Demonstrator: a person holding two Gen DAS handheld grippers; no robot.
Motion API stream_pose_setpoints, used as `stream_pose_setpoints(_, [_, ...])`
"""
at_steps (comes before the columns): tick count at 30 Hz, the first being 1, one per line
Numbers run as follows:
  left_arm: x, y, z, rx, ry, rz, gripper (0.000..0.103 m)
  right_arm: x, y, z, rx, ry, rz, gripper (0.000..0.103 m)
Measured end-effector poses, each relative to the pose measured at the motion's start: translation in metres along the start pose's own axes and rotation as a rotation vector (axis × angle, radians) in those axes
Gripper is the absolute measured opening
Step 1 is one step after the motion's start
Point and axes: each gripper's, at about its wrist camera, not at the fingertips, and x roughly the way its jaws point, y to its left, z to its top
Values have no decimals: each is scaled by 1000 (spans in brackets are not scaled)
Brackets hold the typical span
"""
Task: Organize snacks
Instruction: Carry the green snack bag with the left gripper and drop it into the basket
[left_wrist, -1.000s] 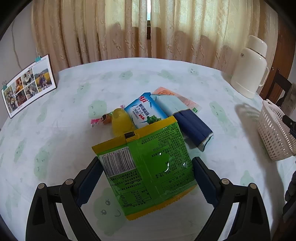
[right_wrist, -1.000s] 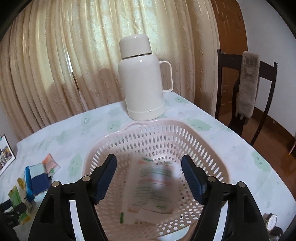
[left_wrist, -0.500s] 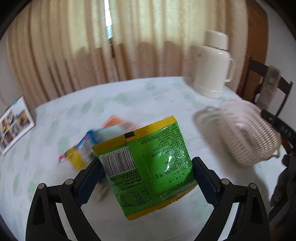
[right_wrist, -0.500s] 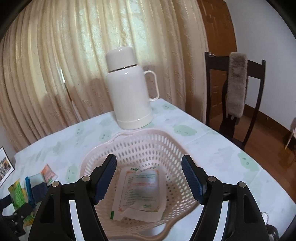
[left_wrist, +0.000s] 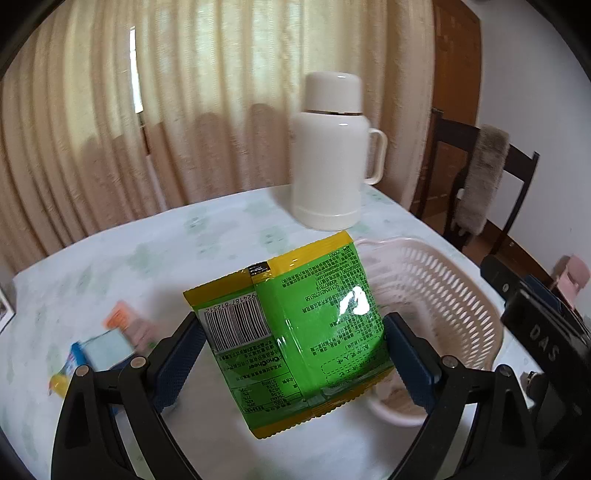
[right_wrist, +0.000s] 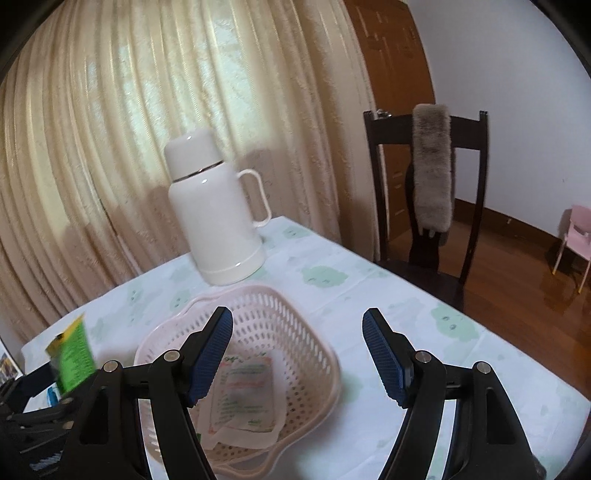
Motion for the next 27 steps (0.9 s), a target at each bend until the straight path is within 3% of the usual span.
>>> stream_pose_setpoints(15, [28,-37,0,44,49,-87,96,-11,0,4,-23,-67,-92,74])
stream_pose_setpoints(27, [21,-30,1,25,40,-55,96,-12,0,4,-25,-70,-95,74])
